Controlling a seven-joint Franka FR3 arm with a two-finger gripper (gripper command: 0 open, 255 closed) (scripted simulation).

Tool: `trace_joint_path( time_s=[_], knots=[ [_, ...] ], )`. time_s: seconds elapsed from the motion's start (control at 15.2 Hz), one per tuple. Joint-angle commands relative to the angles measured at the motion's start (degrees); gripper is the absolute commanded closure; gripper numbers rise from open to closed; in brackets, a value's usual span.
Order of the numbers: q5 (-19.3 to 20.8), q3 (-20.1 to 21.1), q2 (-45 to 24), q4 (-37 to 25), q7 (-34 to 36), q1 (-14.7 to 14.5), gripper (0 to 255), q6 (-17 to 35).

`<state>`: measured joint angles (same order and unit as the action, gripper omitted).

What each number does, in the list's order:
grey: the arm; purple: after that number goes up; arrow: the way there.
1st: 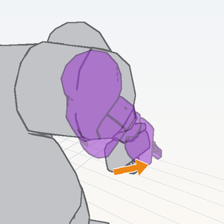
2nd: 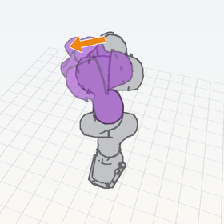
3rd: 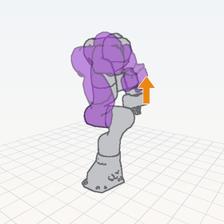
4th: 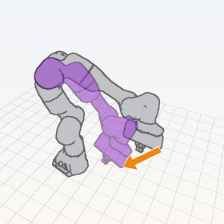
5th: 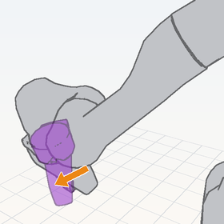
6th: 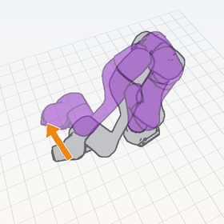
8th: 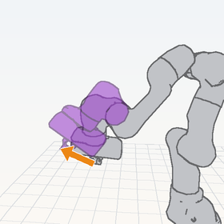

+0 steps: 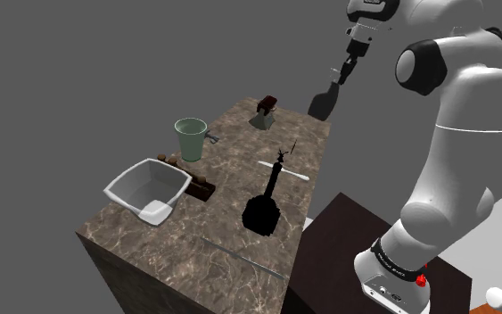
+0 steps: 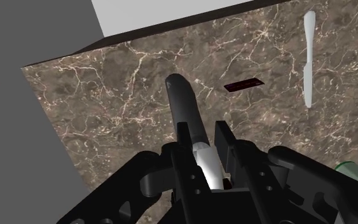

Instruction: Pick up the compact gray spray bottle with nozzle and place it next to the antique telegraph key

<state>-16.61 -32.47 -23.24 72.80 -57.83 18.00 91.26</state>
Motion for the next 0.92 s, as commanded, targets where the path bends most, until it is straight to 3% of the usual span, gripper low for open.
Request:
trace_joint_path(
  time_s=[0.0,0.33,0.86],
  knots=[
    [-0.2,0.0,-0.5,-2.2,0.1,0.5,255,-1.8],
    [-1.0,0.1,-2.0,-8.4,0.4,2.0,255,-6.5],
    [5.2,1.5,9.7,2.9,10.6,-9.3,255,-4.5]
  ],
)
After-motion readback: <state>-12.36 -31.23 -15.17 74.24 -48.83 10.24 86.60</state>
